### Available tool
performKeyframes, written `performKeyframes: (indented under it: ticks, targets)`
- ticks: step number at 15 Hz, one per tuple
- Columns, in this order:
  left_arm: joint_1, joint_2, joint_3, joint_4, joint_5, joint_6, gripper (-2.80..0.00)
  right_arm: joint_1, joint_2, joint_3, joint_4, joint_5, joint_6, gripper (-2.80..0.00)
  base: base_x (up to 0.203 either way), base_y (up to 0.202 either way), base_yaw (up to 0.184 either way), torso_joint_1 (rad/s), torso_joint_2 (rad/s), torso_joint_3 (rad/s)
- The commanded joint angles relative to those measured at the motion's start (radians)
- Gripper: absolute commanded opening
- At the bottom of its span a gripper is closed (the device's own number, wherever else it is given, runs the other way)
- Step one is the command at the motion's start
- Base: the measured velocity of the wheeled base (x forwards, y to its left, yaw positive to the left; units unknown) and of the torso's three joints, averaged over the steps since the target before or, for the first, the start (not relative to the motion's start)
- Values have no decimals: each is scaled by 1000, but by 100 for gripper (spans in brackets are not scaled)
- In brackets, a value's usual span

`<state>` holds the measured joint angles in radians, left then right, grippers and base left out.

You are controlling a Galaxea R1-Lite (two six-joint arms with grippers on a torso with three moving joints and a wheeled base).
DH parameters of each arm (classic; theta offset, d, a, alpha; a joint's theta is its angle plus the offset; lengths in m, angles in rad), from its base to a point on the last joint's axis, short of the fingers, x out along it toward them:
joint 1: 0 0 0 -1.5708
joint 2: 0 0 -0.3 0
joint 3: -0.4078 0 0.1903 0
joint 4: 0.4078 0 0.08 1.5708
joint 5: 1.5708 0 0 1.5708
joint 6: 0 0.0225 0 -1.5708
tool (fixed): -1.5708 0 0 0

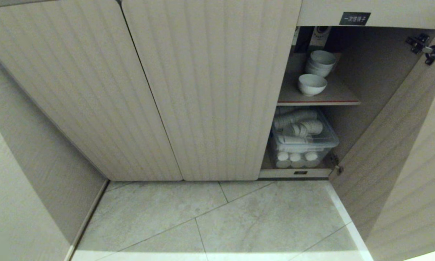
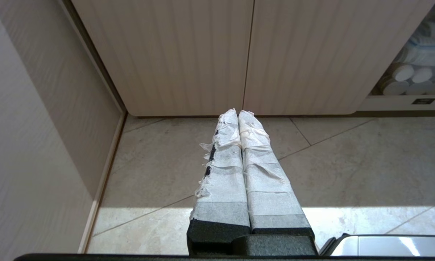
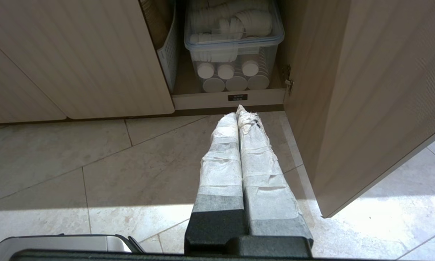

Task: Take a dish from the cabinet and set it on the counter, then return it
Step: Take the bowl from the cabinet

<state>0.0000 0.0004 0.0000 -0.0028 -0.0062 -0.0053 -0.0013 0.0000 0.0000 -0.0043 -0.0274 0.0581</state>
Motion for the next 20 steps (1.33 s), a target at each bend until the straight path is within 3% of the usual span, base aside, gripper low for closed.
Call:
performKeyframes:
  ticks: [1,20]
  targets:
    - [0,0,0,0,0,-1,-280,0,0,0,-2,0,0,-280,0,0,0,0,0,0]
    - [0,0,0,0,0,-1,-280,0,0,0,0,0,0,-280,14,0,0,0,0,1]
